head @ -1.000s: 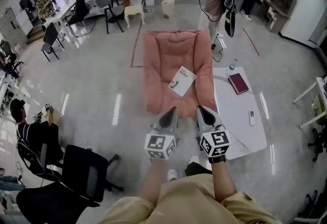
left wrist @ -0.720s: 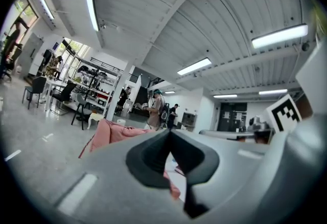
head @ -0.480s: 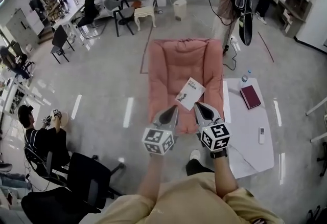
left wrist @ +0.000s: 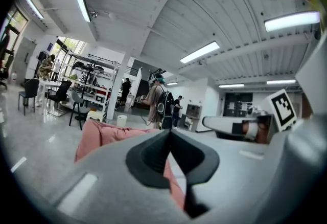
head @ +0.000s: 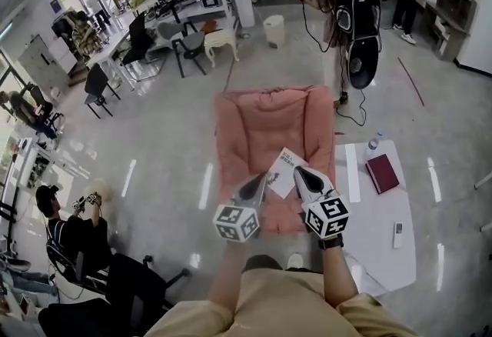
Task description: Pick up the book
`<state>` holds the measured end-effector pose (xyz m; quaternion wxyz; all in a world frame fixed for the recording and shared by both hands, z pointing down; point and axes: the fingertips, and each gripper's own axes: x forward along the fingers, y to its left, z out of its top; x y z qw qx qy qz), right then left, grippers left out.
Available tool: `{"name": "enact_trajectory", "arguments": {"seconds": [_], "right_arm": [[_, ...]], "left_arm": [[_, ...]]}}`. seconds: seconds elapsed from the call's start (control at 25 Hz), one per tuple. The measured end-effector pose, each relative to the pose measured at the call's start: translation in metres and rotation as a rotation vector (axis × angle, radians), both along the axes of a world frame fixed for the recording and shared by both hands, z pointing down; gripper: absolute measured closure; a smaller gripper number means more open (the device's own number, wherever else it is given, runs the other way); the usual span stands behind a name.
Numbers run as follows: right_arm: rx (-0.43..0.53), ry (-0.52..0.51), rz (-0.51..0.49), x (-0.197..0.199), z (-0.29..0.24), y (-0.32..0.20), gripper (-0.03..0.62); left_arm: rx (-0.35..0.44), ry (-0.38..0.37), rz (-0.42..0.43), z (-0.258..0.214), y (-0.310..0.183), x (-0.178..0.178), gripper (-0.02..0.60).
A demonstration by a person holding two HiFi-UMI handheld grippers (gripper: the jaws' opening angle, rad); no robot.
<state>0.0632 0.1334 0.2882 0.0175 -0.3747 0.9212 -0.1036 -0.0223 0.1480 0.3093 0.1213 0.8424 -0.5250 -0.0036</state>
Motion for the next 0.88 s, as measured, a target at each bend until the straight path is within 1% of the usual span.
{"name": "enact_trajectory", "arguments": {"seconds": [0.16,0.32,0.48,0.56,0.68,0.76,0.88], "right_arm": [[-0.041,-0.008,-0.003,0.013,0.019,-0.021,0.589],[-0.075,0.005,0.015,0.016,0.039,-0.045,0.589],[-0.105,0.039,0.025,0.015,0.062,-0.07,0.589],[-0.118,0.065,0.029,0.01,0.074,-0.083,0.589],[-0.156,0.102,0.031,0.008,0.101,-0.105,0.589],[-0.2,0.112,0.042,0.008,0.121,-0.119,0.589],[-0.269,0.133,0.054,0.001,0.155,-0.138,0.589]], "left_arm": [[-0.074,-0.018,0.004,0.02,-0.023,0.012,0.581],[-0.135,-0.072,0.003,0.044,-0.043,0.011,0.58],[-0.211,-0.111,-0.005,0.08,-0.069,0.002,0.58],[-0.237,-0.122,-0.011,0.098,-0.084,-0.007,0.58],[-0.268,-0.152,-0.042,0.128,-0.109,-0.02,0.58],[-0.295,-0.179,-0.018,0.149,-0.124,-0.021,0.58],[-0.355,-0.208,0.052,0.186,-0.144,-0.025,0.578]]}}
